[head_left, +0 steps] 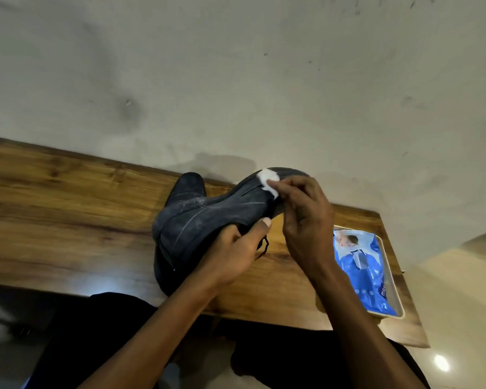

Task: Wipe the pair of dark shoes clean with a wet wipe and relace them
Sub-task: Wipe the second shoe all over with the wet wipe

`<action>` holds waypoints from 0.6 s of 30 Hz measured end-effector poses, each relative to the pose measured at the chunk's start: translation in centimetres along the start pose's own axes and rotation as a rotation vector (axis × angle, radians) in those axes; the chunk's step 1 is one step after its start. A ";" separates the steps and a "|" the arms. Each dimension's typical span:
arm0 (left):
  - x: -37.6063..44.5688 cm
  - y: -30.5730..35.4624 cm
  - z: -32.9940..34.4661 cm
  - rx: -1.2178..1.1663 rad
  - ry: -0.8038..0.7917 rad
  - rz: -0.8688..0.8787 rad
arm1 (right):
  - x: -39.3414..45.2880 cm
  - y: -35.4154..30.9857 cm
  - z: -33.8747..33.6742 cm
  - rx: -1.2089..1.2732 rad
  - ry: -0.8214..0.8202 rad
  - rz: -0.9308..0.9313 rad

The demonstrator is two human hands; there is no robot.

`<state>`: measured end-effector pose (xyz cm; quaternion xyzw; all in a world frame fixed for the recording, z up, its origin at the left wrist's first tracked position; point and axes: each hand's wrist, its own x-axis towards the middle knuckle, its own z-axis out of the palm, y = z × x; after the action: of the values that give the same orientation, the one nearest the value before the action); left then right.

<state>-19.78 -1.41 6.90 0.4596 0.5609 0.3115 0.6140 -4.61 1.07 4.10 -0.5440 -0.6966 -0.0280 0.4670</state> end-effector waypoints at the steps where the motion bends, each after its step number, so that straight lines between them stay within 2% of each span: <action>1: -0.4 0.0 0.1 0.090 -0.010 -0.017 | 0.2 0.9 -0.2 -0.050 0.007 0.027; 3: -1.0 0.1 -0.1 0.177 -0.065 -0.028 | 0.6 2.5 -0.6 -0.110 0.055 0.091; 7: -1.0 -0.3 -0.9 0.279 -0.110 0.064 | 0.7 3.9 -1.1 -0.133 0.115 0.146; 12: -1.0 -0.8 -0.8 0.328 -0.154 0.116 | 0.2 2.8 -1.1 -0.074 0.033 0.092; 18: -0.1 -2.0 -2.0 0.525 -0.096 0.245 | -0.2 1.1 -1.0 -0.003 -0.090 0.017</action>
<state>-22.01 -1.85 5.18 0.6813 0.5329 0.2056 0.4578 -3.17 0.86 4.04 -0.5515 -0.7121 -0.0004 0.4346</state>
